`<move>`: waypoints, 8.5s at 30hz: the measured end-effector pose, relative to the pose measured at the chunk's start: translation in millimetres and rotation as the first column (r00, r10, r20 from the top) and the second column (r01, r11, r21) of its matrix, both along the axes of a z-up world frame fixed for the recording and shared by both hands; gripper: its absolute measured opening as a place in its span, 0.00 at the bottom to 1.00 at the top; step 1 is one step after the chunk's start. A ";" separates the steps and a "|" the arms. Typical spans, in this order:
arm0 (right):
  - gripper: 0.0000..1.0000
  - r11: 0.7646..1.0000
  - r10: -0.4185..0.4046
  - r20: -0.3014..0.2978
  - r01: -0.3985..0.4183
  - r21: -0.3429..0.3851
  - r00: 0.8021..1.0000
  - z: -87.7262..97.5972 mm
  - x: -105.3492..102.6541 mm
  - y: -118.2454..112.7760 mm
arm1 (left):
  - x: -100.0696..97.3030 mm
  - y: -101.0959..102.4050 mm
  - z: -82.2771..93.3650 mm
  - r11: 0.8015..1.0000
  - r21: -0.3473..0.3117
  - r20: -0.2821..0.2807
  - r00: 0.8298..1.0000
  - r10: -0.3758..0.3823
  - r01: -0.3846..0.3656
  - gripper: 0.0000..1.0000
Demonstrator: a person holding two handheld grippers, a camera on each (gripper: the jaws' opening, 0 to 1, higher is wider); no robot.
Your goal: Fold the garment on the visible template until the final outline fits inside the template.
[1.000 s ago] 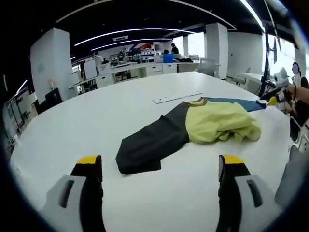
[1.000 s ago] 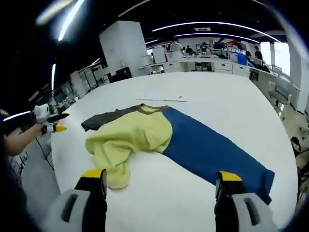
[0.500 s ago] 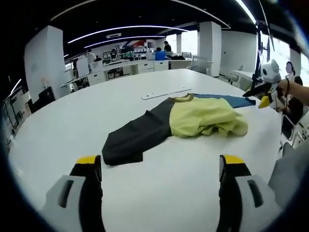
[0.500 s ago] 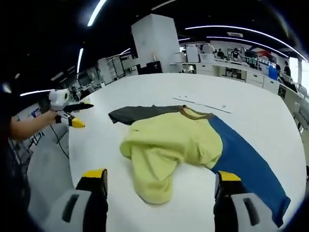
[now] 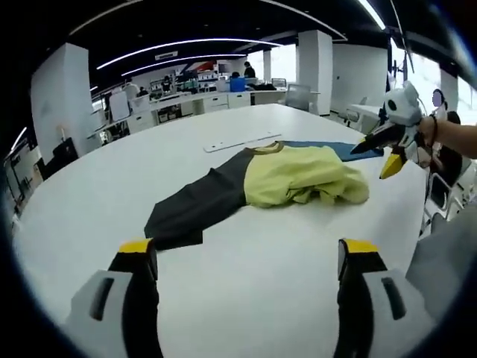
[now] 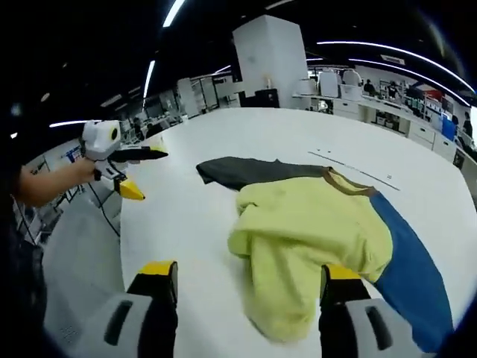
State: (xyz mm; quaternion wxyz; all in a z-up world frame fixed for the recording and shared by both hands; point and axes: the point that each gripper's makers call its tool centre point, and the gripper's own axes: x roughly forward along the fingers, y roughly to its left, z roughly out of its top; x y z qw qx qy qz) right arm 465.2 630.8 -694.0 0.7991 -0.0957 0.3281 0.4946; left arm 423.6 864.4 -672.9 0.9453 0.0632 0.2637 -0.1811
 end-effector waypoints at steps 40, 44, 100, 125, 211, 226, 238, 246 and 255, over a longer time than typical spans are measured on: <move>0.05 0.972 -0.151 -0.008 0.147 -0.183 0.989 -68.4 43.5 25.9 | -20.1 -26.2 -12.7 0.998 -0.009 -0.034 0.998 -0.058 0.058 0.91; 0.02 0.981 -0.137 -0.029 0.132 -0.142 0.990 -49.1 43.2 27.1 | -20.1 -30.8 -11.1 0.998 -0.016 -0.032 0.997 -0.068 0.068 0.91; 0.02 0.981 -0.192 -0.119 0.187 -0.058 0.974 -49.1 172.3 27.3 | 42.2 -95.6 -26.8 0.973 -0.096 -0.023 0.976 -0.214 0.211 0.66; 0.38 0.959 -0.278 -0.138 0.284 0.027 0.951 -30.6 150.2 9.2 | 81.4 -111.7 -19.7 0.966 -0.168 0.013 0.980 -0.199 0.198 0.47; 0.00 0.918 -0.373 -0.034 0.374 0.131 0.927 -13.8 75.5 -68.9 | 138.2 -145.2 -30.9 0.981 -0.073 -0.050 0.982 -0.183 0.179 0.00; 0.00 0.964 -0.260 0.000 0.260 0.063 0.965 3.2 49.0 -72.6 | 87.9 -126.4 -17.1 0.973 -0.113 -0.104 0.971 -0.214 0.202 0.00; 0.00 0.991 -0.122 -0.039 0.123 0.043 0.992 0.0 5.9 -44.2 | 53.7 -111.8 -24.4 0.973 -0.079 -0.152 0.962 -0.229 0.219 0.00; 0.00 0.999 -0.032 -0.071 0.034 0.017 0.997 -19.2 -26.2 -13.4 | 39.6 -98.4 -30.9 0.978 -0.079 -0.172 0.964 -0.202 0.191 0.00; 0.00 0.998 -0.003 -0.085 -0.003 -0.061 0.996 -47.0 -42.5 -7.9 | 30.7 -84.7 -45.6 0.984 -0.064 -0.205 0.963 -0.176 0.166 0.00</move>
